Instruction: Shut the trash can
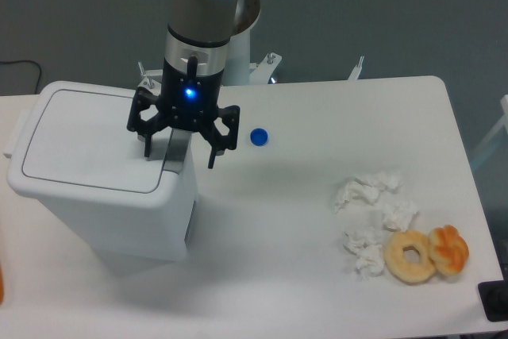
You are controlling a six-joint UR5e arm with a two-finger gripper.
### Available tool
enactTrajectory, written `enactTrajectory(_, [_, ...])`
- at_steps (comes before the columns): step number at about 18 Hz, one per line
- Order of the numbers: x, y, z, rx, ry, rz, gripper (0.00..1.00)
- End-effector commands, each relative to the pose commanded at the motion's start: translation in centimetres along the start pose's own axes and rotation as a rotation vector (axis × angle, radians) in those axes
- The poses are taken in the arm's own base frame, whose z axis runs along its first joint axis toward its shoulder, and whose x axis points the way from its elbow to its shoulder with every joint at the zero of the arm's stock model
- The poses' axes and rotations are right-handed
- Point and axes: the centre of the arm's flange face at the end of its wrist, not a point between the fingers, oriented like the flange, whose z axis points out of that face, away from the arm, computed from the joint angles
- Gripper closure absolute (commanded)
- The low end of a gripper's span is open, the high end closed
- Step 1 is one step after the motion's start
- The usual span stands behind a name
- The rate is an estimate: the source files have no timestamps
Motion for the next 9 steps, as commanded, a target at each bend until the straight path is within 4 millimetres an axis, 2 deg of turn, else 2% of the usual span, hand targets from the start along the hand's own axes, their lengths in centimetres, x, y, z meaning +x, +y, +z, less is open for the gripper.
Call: enactTrajectory(9, [-0.81, -0.03, -0.58, 0.009, -0.002, -0.015, 0.0])
